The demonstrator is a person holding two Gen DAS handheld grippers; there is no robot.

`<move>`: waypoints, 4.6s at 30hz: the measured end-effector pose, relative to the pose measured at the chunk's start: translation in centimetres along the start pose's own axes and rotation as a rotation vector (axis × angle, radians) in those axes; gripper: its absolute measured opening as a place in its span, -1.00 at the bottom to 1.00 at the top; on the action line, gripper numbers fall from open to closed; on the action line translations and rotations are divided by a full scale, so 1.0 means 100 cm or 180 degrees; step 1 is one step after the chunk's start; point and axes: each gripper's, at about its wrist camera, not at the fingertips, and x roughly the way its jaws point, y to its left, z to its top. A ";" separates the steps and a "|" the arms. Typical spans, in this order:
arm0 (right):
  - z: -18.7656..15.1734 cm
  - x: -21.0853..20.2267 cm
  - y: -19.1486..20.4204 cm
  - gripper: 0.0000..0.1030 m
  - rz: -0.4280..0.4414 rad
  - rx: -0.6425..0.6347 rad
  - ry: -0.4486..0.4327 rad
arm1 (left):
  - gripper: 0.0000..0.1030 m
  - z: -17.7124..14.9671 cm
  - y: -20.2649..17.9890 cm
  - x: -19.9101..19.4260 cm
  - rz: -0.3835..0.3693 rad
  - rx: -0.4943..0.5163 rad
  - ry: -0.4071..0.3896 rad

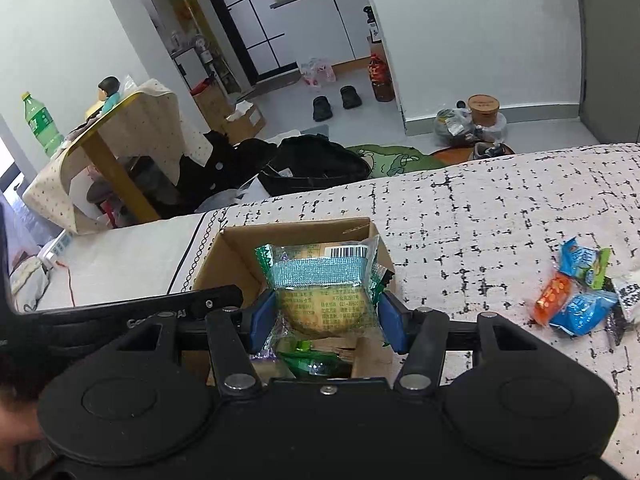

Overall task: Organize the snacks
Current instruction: 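Open both grippers to drop the packets into the box, then withdraw both open grippers from the box toward the remaining snacks, then grasp the orange packet with the left gripper while the right grasps the white bread packet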

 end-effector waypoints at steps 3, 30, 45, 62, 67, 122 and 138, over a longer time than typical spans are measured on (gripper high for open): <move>0.004 0.003 0.003 0.15 0.0087 0.0024 -0.0029 | -0.23 0.001 0.003 -0.006 -0.0034 -0.0044 -0.0030; -0.028 -0.058 -0.063 0.73 -0.0256 0.0505 -0.0096 | 0.98 -0.011 -0.033 -0.033 -0.0349 -0.0051 -0.0154; -0.030 -0.098 -0.099 1.00 -0.0336 0.0487 -0.0165 | 1.00 -0.034 -0.080 -0.042 -0.0557 0.0254 -0.0078; -0.041 -0.117 -0.123 1.00 -0.0314 0.0479 -0.0092 | 1.00 -0.047 -0.108 -0.044 -0.0429 0.0466 0.0028; -0.042 -0.117 -0.133 1.00 -0.0358 0.0456 -0.0047 | 1.00 -0.044 -0.120 -0.041 -0.0451 0.0540 0.0018; -0.009 -0.009 -0.243 0.56 -0.0655 0.0414 0.0398 | -0.17 -0.030 -0.223 0.139 -0.0527 0.0591 0.0591; -0.015 -0.005 -0.238 0.02 -0.0764 0.0222 0.0385 | -0.52 -0.035 -0.225 0.145 -0.0598 0.0727 0.0512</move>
